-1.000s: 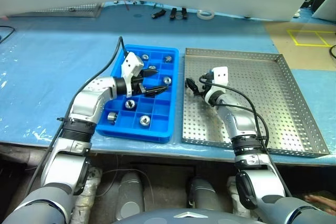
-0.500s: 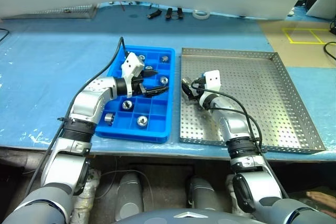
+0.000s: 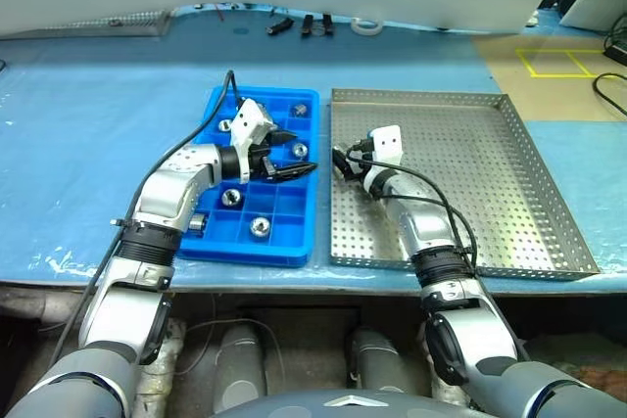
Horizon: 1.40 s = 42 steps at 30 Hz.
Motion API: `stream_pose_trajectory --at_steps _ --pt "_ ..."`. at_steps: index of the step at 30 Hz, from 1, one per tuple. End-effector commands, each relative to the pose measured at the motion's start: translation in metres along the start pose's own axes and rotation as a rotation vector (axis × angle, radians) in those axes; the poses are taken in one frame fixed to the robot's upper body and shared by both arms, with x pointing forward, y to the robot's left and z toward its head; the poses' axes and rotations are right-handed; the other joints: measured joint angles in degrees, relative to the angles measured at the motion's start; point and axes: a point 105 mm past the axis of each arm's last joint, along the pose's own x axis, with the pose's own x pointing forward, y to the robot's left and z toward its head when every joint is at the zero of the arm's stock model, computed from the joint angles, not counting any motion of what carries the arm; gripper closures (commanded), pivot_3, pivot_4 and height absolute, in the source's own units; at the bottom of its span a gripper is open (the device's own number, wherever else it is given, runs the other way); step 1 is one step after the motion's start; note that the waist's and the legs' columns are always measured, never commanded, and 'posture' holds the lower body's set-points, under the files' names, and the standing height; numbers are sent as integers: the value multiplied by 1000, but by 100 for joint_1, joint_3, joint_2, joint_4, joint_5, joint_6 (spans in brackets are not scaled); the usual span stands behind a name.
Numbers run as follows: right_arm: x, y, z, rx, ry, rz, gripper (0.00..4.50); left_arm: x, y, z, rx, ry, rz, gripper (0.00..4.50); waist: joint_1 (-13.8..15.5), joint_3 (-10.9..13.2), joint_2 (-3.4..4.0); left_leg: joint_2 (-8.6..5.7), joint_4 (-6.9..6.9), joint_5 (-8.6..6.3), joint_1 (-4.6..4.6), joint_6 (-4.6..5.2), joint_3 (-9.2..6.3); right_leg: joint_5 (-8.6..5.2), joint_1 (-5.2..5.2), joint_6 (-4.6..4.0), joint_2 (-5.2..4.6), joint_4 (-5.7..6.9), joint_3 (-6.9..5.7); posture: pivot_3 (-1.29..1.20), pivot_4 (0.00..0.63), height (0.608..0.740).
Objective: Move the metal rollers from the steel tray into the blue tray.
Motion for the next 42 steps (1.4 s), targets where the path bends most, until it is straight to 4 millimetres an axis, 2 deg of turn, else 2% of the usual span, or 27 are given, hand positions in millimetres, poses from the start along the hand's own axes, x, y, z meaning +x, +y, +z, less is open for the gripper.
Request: stream_pose_trajectory --at_steps 1,3,6,8,9,13,14,23,29,33,38,40,42 --pt "10 35 25 -35 -82 115 7 2 -3 12 38 -24 -20 0 -37 0 0 2 0 0 0 0 0 0 -1 -1 4 0 1 -100 150 740" --pt "11 37 23 -36 -70 117 7 2 -3 12 39 -22 -20 0 -59 0 0 9 0 0 1 0 0 0 -2 -4 14 0 3 -102 150 740" --pt "12 41 23 -32 -71 128 621 1 -3 12 39 -21 -20 0 -63 0 0 27 -1 1 4 -2 0 2 -3 -16 32 0 3 -102 150 740" --pt "13 44 23 -33 -69 139 1272 1 -2 12 39 -19 -18 0 -60 0 0 43 -1 2 5 -5 0 5 -3 -26 40 1 1 -99 150 740" --pt "13 46 22 -34 -67 145 1751 1 -2 12 39 -18 -18 0 -60 0 0 51 -1 4 7 -8 0 7 -3 -30 47 1 0 -99 150 740" --pt "13 50 21 -38 -59 164 3055 0 -2 12 40 -17 -18 0 -62 0 0 57 -2 9 13 -16 0 11 -3 -38 53 3 2 -99 150 740" --pt "14 50 20 -38 -58 164 3234 0 -1 12 40 -16 -17 0 -59 0 0 58 -2 10 15 -17 1 13 -3 -41 55 3 3 -96 150 740" --pt "12 46 20 -47 -56 150 3235 0 -1 13 45 -16 -18 0 -47 0 0 63 -6 15 17 -25 1 13 -3 -42 57 7 2 -98 150 740" --pt "2 24 34 -69 -93 102 3235 0 -3 14 41 -20 -36 0 7 1 1 62 -6 15 15 -26 1 13 -3 -42 56 6 2 -98 150 740" --pt "-15 -1 45 -106 -114 48 3235 -1 -10 15 27 -23 -79 0 113 2 1 60 -8 18 13 -31 0 13 -3 -42 55 2 3 -112 150 740" --pt "-51 -34 55 -166 -123 -13 3235 -3 -17 13 19 -13 -120 0 257 2 1 52 -7 18 7 -31 0 14 0 -40 54 -1 3 -124 150 740" --pt "-62 -34 64 -177 -142 6 3235 -4 -20 13 17 -13 -136 0 255 2 0 50 -8 18 8 -32 0 14 1 -40 53 -3 4 -126 150 740" --pt "-73 -19 80 -183 -175 108 3235 -10 -25 16 31 -20 -167 0 230 4 3 51 -8 18 9 -31 0 13 0 -40 52 -3 4 -128 150 740"
